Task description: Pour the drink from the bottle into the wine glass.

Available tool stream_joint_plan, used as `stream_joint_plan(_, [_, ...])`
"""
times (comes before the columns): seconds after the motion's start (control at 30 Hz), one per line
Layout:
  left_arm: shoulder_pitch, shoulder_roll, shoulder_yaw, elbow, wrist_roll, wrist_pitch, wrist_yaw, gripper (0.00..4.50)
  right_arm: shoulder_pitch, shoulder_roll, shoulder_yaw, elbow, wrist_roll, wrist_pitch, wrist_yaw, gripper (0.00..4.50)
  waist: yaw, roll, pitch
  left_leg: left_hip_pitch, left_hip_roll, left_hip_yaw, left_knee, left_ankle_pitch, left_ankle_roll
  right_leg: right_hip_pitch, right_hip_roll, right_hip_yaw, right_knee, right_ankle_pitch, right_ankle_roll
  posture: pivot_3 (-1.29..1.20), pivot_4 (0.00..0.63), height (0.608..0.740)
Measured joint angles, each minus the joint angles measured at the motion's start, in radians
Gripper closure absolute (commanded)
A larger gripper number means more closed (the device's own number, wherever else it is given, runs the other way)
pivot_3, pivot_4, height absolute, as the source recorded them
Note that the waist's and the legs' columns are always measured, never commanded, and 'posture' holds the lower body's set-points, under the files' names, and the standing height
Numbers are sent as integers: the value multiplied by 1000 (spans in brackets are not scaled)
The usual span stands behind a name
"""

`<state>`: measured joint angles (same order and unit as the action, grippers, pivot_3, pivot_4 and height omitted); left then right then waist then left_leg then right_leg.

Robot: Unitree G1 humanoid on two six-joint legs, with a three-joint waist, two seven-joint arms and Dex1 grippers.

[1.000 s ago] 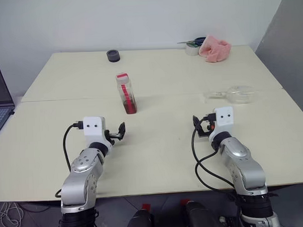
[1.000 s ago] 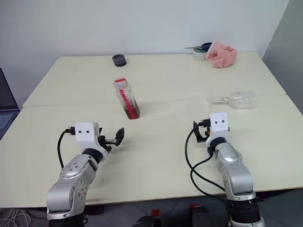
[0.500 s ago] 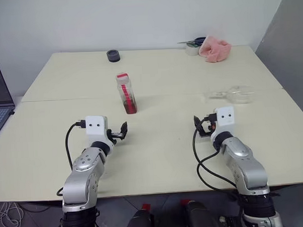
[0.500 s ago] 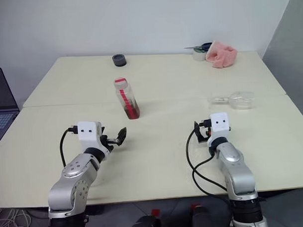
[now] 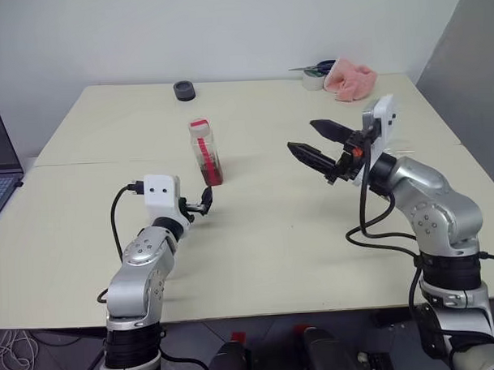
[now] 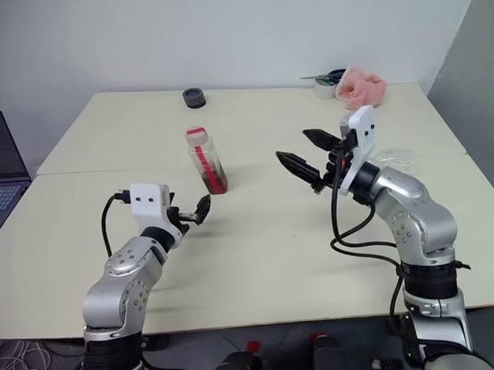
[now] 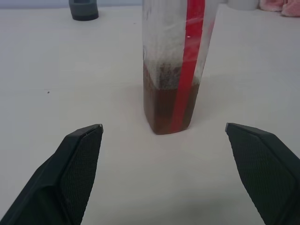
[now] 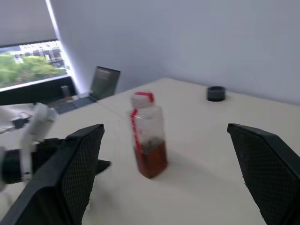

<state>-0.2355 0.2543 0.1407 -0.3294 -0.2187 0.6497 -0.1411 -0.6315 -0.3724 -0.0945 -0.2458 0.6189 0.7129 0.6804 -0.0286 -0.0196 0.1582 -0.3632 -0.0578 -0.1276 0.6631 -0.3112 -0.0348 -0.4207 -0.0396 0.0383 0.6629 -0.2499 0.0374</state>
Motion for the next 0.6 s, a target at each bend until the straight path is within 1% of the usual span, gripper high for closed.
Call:
stream_joint_plan(0.07, [-3,0,0,0,0,2,1,25,-18,0,7,5,31,22,16,0,0,0,0,0,0,0,0,0,0,0,0,0,0,0,0,0,150,740])
stream_joint_plan(0.37, [-23,0,0,8,1,2,3,25,-26,2,39,6,66,36,34,0,1,0,0,0,0,0,0,0,0,0,0,0,0,0,0,0,150,740])
stream_joint_plan(0.6, [-87,-16,-19,65,6,-7,4,25,-26,-3,40,6,65,31,28,0,2,0,0,0,0,0,0,0,0,0,0,0,0,0,0,0,150,740])
